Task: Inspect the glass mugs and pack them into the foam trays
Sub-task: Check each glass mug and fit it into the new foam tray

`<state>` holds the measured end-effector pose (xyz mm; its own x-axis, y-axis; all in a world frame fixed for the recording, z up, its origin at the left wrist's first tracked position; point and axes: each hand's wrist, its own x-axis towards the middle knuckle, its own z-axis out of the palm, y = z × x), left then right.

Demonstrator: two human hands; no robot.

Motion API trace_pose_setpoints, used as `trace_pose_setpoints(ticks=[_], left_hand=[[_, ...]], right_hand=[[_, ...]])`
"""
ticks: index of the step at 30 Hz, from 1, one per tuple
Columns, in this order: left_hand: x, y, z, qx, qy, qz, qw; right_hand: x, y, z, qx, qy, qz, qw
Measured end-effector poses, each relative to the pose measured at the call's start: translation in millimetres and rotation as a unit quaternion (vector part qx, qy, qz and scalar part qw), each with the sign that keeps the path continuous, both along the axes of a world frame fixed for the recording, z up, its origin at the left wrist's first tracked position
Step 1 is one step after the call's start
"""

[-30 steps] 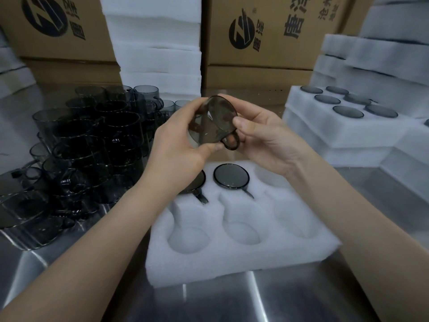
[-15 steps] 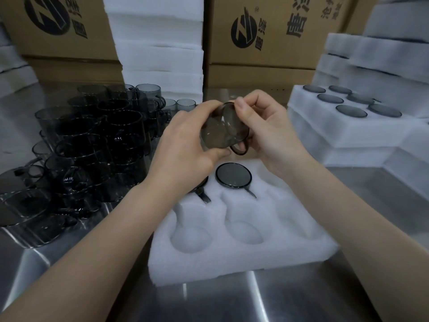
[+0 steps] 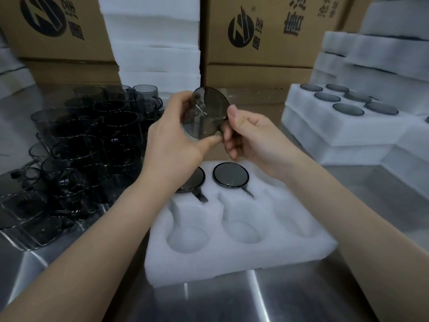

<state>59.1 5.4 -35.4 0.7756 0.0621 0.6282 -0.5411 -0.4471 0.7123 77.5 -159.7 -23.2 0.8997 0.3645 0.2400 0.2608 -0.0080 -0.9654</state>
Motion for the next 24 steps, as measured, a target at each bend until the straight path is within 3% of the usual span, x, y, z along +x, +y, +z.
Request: trace_pose_setpoints(ticks=[8, 13, 20, 24], left_hand=[[-3.2, 0.5, 0.3, -0.028, 0.018, -0.015, 0.999], [-1.9, 2.7, 1.9, -0.065, 0.077, 0.009, 0.995], [-2.6, 2.5, 3.9, -0.115, 0.131, -0.094, 0.980], [-0.7, 3.1, 2.2, -0.110, 0.128, -0.106, 0.980]], right_hand=[[-1.4, -1.6, 1.0, 0.081, 0.017, 0.069, 0.994], [-1.8, -1.3, 1.1, 0.073, -0.042, 0.100, 0.991], [-3.0, 3.2, 3.9, 0.015, -0.150, 0.006, 0.988], [-0.5, 0.9, 6.3, 0.050, -0.074, 0.017, 0.996]])
